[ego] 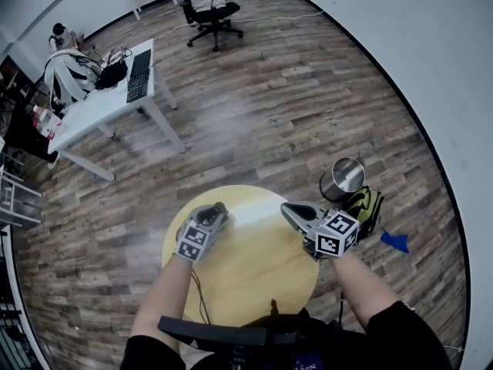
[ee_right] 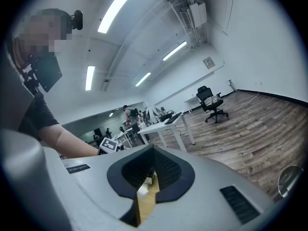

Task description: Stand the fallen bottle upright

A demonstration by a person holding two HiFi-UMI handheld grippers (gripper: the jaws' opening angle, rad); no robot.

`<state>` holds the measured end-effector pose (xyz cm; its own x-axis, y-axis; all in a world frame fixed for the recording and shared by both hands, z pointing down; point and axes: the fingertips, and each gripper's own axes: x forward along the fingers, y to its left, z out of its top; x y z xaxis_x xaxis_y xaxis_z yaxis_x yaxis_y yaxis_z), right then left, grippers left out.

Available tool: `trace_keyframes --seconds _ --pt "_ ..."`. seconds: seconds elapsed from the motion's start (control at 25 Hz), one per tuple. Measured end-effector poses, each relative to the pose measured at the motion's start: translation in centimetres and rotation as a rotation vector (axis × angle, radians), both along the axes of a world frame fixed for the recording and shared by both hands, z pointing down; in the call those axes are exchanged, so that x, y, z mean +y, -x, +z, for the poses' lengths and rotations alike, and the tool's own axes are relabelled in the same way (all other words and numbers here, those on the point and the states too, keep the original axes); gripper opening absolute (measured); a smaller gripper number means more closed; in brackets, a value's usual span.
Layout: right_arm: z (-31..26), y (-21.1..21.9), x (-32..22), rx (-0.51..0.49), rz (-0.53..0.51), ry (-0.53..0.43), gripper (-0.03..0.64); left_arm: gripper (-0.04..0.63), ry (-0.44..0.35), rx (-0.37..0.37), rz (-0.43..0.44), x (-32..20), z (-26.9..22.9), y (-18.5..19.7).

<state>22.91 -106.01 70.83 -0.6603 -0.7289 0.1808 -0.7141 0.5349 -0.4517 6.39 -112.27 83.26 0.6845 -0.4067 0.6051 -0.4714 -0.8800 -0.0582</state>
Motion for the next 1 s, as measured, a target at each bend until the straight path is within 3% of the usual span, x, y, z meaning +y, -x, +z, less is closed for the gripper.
trace_keyframes --seconds 0.24,0.6,0.68,0.84,1.0 --pt "-0.2 1.2 0.0 0.003 -0.013 0.003 0.015 0.114 0.009 0.059 -0.123 -0.1 0.4 2.6" --pt "-0.8 4.1 -0.1 -0.001 -0.048 -0.006 0.015 0.158 0.108 0.0 -0.161 1.8 1.8 5.6" --pt "-1.1 4.7 0.0 0.002 -0.054 -0.007 0.015 0.214 0.154 0.014 -0.164 2.1 1.7 5.6" --pt "-1.9 5.3 0.2 0.009 -0.064 -0.009 0.015 0.397 0.23 0.006 -0.194 3.0 2.0 5.8" --pt "-3.0 5.3 0.7 0.014 -0.07 -0.017 0.015 0.419 0.178 -0.031 -0.261 3.3 1.4 7.7"
